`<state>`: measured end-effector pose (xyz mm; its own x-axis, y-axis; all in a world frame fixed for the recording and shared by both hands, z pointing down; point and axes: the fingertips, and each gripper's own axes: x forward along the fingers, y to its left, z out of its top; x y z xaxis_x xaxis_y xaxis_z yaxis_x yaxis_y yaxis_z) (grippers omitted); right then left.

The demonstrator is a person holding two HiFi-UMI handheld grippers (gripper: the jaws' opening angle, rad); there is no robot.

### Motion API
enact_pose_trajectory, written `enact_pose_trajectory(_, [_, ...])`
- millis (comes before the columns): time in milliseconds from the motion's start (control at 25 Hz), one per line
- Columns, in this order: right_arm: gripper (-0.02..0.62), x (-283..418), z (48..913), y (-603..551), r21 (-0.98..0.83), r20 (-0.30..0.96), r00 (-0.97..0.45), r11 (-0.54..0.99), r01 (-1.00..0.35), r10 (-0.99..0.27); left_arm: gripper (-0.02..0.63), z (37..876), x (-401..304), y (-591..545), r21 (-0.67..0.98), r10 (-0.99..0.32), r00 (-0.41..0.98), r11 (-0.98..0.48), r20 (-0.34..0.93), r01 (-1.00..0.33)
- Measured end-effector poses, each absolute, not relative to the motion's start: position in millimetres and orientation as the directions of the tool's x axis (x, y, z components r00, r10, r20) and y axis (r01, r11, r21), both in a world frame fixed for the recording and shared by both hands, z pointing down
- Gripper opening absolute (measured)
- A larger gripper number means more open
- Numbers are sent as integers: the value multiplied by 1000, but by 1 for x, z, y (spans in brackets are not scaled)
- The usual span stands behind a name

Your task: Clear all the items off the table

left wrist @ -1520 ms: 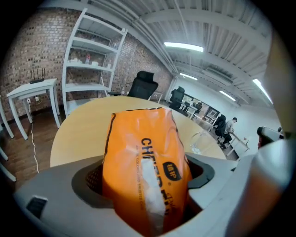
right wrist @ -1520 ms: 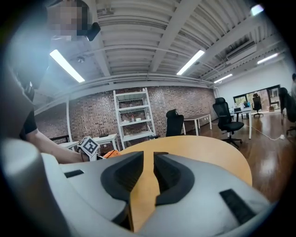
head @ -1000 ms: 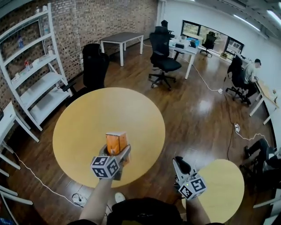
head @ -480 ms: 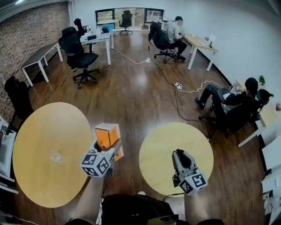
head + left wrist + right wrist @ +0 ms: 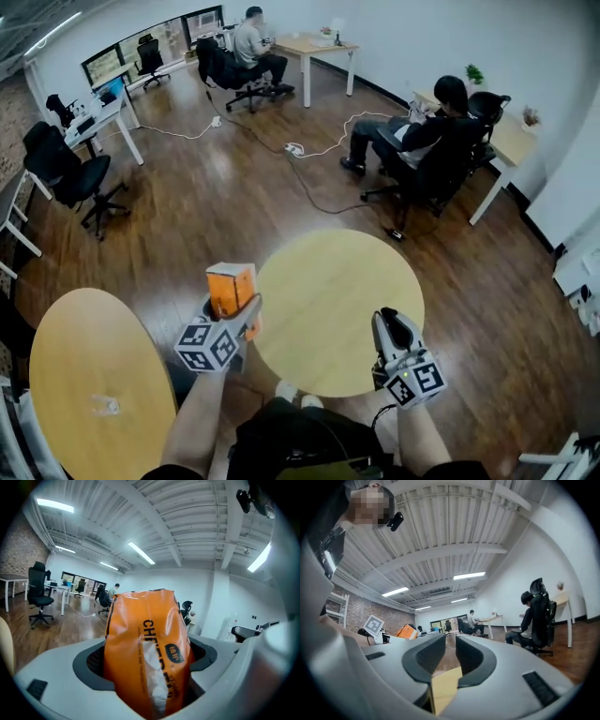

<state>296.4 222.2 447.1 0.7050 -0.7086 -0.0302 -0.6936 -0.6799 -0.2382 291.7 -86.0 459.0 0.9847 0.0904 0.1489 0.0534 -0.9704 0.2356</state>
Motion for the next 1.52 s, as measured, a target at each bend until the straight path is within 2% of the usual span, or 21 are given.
enact_pose_trajectory(280, [73,309,457,271,-243,10,830,-806,-539,-558,434,481,357,-51,236,237,947,-954,217,184])
enact_pose_trajectory(640, [74,304,495,268,-252,121,890,-881,-401,-440,434,572,410,-45,231,368,798,-929,478,290])
enact_pose_trajectory(1160, [74,257,566,303,-353,302,921,-926,-133,-247,436,689,461,-2,123,402,555,-873,728,472])
enact_pose_trajectory(1360, [72,255,584,301,-358,340,909,-927,-110,-240,437,719,459,12,62,352,511,-864,784,500])
enact_pose_trajectory(1520, [72,258,578,300,-345,343,910,-932,-111,-235,443,728,459,14,78,350,478,-862,806,501])
